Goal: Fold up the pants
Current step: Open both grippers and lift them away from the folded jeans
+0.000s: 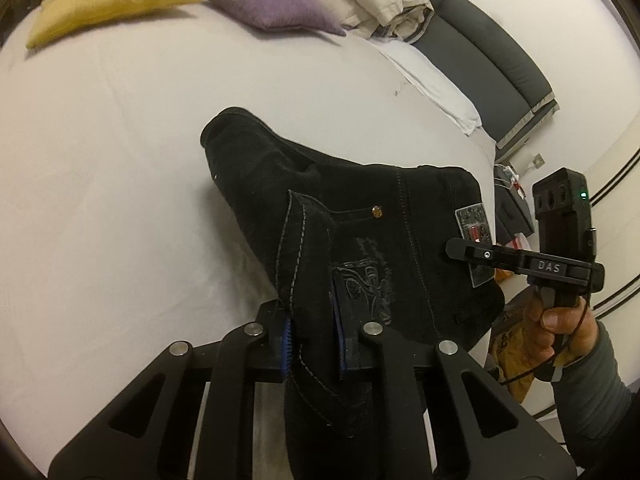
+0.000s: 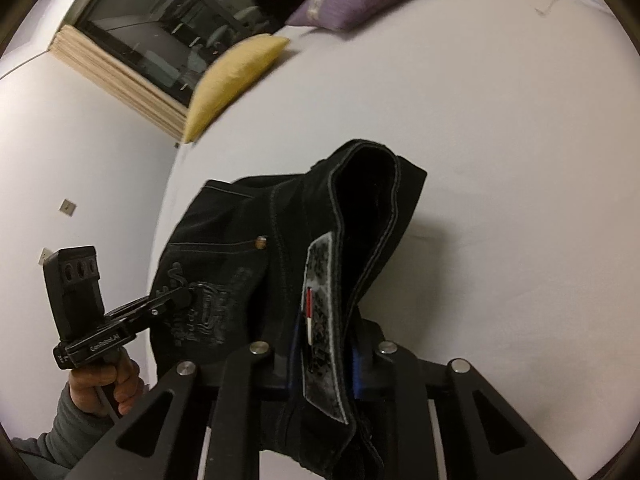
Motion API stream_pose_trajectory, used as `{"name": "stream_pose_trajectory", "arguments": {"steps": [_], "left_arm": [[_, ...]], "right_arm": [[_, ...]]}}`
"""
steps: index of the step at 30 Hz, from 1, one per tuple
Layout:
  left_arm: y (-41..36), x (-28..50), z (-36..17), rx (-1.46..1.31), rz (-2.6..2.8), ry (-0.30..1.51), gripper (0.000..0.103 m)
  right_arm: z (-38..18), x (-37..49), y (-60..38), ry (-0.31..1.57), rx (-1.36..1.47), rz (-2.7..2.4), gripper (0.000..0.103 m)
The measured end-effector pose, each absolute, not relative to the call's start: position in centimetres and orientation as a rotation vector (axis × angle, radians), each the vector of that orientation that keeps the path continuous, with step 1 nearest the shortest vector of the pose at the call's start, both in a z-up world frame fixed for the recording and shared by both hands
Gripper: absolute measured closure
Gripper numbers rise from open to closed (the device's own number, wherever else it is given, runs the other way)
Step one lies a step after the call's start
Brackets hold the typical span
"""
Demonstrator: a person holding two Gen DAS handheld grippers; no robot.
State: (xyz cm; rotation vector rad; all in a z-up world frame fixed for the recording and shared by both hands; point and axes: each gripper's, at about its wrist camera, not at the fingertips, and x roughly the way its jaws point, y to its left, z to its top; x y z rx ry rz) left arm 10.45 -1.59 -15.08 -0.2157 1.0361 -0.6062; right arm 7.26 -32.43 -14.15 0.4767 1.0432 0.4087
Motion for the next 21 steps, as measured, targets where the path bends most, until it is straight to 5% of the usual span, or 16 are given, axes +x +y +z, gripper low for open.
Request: {"name": "stream_pose_trajectory", "arguments": {"steps": [9,17,21], "left_arm": [[3.9,9.6,-10.9,-0.223,-0.529,0.994,0.089],[5.6,12.0,-18.4,-0.226,-0.460,1.116,0.086],[5.9,12.0,-19.7,-0.230,-0.454,1.088,0.071]], "right_arm": [[-10.6,6.7,-26.8,1.007,0.470,0.519,0.082],[-17.6,9.2,-25.7,1.123,0.501,0.415,0.081],[-20.4,9.4,-27.3,1.140,0.589,0.368,0.056]]}}
